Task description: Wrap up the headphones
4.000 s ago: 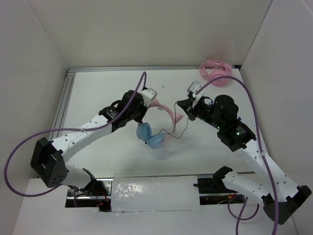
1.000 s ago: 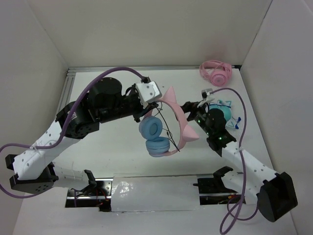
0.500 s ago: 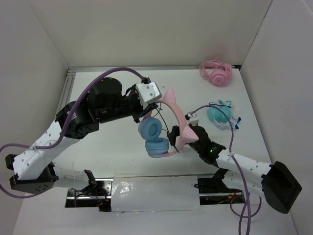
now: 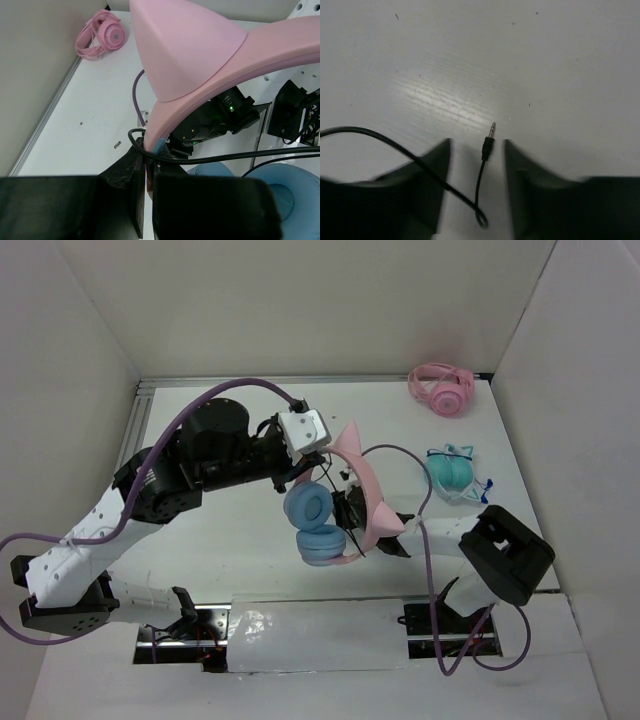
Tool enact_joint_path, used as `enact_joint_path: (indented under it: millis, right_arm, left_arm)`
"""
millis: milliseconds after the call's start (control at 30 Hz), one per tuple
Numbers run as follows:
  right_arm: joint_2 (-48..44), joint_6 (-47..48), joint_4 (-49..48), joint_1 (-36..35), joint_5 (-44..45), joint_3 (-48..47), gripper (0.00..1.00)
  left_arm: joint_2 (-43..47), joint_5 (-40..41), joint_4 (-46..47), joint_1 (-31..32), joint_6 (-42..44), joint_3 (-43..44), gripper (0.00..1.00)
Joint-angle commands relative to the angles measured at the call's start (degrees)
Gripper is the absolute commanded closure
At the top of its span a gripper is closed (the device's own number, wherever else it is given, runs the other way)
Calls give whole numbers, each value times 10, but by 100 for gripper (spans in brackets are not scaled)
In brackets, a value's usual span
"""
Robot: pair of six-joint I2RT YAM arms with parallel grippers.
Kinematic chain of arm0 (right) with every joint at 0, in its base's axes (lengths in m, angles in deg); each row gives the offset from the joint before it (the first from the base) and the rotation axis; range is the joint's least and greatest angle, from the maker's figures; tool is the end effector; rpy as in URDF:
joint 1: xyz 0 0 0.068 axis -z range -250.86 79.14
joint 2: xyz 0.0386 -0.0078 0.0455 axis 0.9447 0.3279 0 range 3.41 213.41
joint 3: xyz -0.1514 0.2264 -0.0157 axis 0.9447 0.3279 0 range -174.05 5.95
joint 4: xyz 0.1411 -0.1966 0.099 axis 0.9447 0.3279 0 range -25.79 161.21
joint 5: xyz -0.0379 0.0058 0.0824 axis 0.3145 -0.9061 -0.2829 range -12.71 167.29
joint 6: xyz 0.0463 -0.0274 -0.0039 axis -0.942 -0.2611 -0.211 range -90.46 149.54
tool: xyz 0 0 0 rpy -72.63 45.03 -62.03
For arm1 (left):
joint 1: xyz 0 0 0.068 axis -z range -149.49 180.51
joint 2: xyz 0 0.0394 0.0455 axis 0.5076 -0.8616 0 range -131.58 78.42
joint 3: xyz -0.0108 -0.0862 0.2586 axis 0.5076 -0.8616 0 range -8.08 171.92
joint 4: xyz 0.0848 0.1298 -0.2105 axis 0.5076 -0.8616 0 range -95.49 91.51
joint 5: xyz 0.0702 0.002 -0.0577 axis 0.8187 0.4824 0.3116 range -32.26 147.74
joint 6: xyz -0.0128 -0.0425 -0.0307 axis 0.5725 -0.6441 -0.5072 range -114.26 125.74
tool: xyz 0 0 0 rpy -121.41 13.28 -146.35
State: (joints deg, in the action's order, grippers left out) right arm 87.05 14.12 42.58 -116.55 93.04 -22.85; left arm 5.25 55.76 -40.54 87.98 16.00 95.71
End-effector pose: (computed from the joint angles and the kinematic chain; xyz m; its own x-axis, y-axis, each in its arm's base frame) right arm 0.1965 0.1875 0.1508 -0.5098 -0.1558 -0.8460 -0.4093 0.9090 0.0792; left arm 0.1233 -0.1955 0.5208 0.0485 0.2550 -0.9657 0.8661 0.4709 0.1679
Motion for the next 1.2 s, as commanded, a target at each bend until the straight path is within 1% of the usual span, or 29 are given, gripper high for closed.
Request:
enact_joint_path:
  millis: [0,33,67,100,133,200,233,267,333,367,400,433,467,500,533,567,600,633,733,767,900,933,967,1000,1067,1167]
  right_arm:
    - [9,2,-103,13,5,-19,61]
    - [6,0,-108,21,-21,-8,72]
    - [0,-14,-105,31,-37,-6,100]
    - [-28,-42,-94,54,-53,4,100]
    - [-29,-43,-92,68,-53,16,100]
    - [-80,-89,-80,92,-55,43,100]
    - [-100,-105,-67,119,-55,68,100]
    - [-142,-122,-55,132,-50,80,100]
    - [-187,-149,1,163,-38,108,100]
    - [-227,-164,23,175,-20,111,100]
    - [-244,-169,58,187,-18,118,100]
    - [-274,-181,77,222,-17,118,100]
    - [-287,-185,115,242,-4,108,100]
    - [-298,-183,130,263,-5,100,100]
    - [-316,-193,144,308,-12,92,100]
    - [-323,-192,158,330,-39,75,100]
    - [-331,-195,166,348,-47,66,100]
    - [-333,-203,181,376,-48,53,100]
    - [-326,-201,201,415,-62,19,100]
    - [-320,-190,207,424,-82,1,100]
    - [-282,-182,229,470,-82,-33,100]
    - [-271,-183,233,491,-96,-39,100]
    - [-271,-183,233,503,-96,-40,100]
    - [-263,-185,230,515,-113,-40,100]
    - [-254,-183,219,530,-135,-31,100]
    - [-247,-174,199,529,-172,-26,100]
  left_arm:
    - [12,-6,43,1,-14,38,100]
    - [10,-1,41,1,-14,37,100]
    - [13,4,42,1,-15,30,100]
    - [16,17,50,1,-13,19,100]
    - [16,17,50,1,-12,19,100]
    - [21,61,63,-8,-9,-2,100]
    - [21,65,64,-19,-15,-7,100]
    - [21,67,64,-44,-19,-15,100]
    - [26,70,70,-70,-23,-38,100]
    - [29,63,76,-96,-24,-48,100]
    - [31,48,83,-109,-25,-57,100]
    - [38,41,91,-131,-25,-74,100]
    - [38,25,100,-141,-30,-78,100]
    - [38,4,100,-154,-32,-78,100]
    - [38,-11,100,-178,-35,-81,100]
    - [37,-21,99,-187,-37,-83,100]
    - [36,-31,99,-195,-33,-90,100]
    - [34,-24,101,-206,-32,-95,100]
    - [15,-6,104,-236,-33,-100,100]
    - [11,-6,100,-245,-32,-101,100]
    - [-7,-28,105,-299,-39,-105,100]
    - [-9,-44,111,-316,-44,-106,100]
    - [-9,-44,111,-316,-45,-106,100]
    - [-10,-52,111,-331,-47,-104,100]
    - [-10,-75,111,-346,-52,-100,100]
    - [-12,-69,118,-365,-56,-100,100]
